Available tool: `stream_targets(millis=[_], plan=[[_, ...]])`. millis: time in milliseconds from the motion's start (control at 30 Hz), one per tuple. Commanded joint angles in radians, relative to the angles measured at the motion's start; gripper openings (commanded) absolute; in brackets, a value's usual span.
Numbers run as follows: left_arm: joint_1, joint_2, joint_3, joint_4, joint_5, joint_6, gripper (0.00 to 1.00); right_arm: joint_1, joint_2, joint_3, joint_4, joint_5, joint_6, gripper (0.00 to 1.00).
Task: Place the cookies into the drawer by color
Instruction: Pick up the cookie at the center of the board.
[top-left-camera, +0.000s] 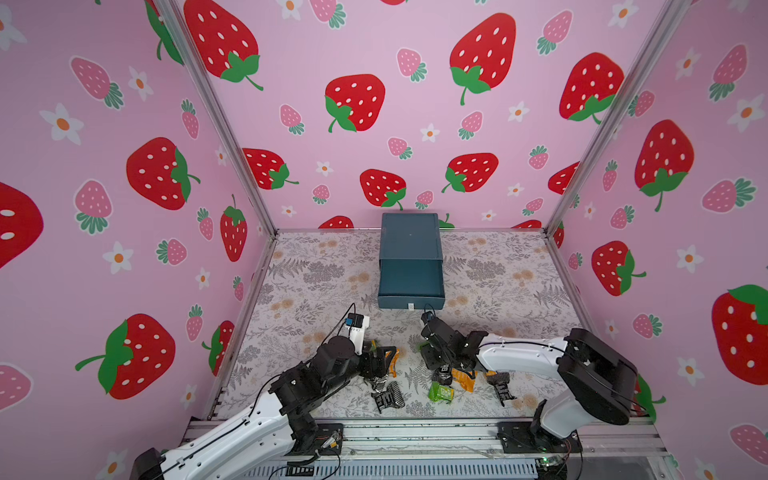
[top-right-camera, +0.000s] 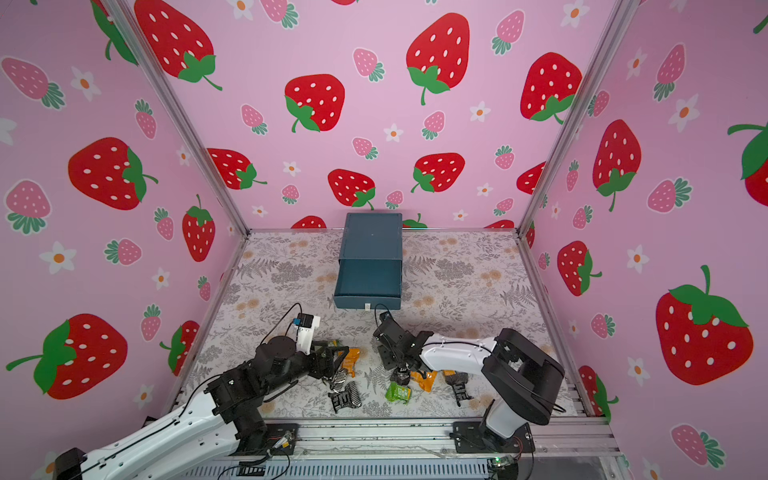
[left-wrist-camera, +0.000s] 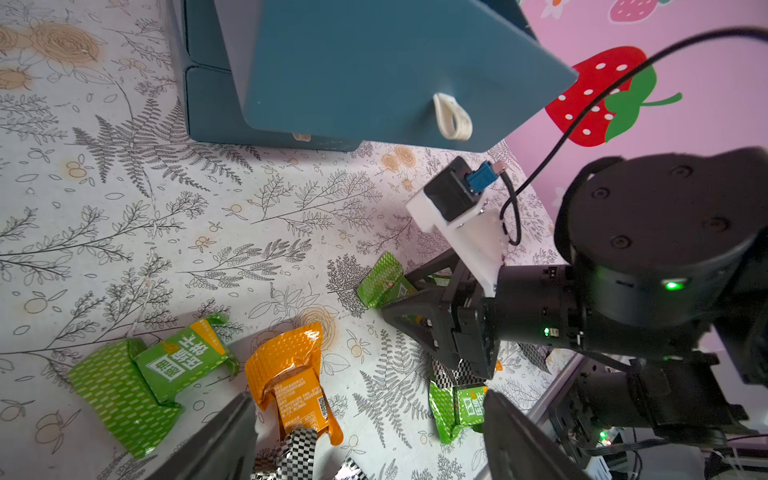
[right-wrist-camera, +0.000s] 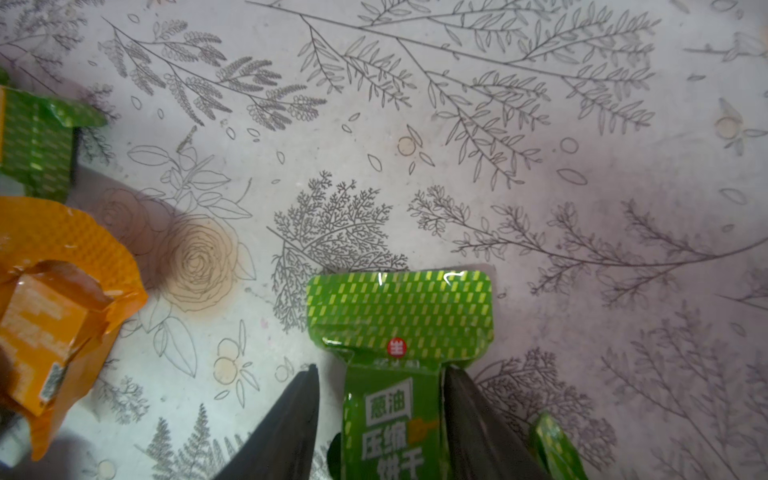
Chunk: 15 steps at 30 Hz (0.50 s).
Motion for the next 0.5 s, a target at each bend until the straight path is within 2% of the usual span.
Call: stream_targets(millis=[0,200,300,467], plan=[[-0.002,0.000,0.002,0.020,0.001,0.006,0.89,0.008,0.009,0.023,-0.021,-0.006,0.007,0.50],[-0.003,0.004,-0.004,0.032,0.007,-0.010,0.89,0.009,0.019,0.036,-0.043,0.000,0.002,0.37],[-0.003,0.012,-0.017,0.057,0.016,-0.025,0.89,0.016,0.026,0.039,-0.054,0.008,0.012,0.47],[-0.002,0.033,-0.013,0.070,0.029,-0.030,0.89,0.030,0.017,0.046,-0.092,0.012,0.022,0.48]])
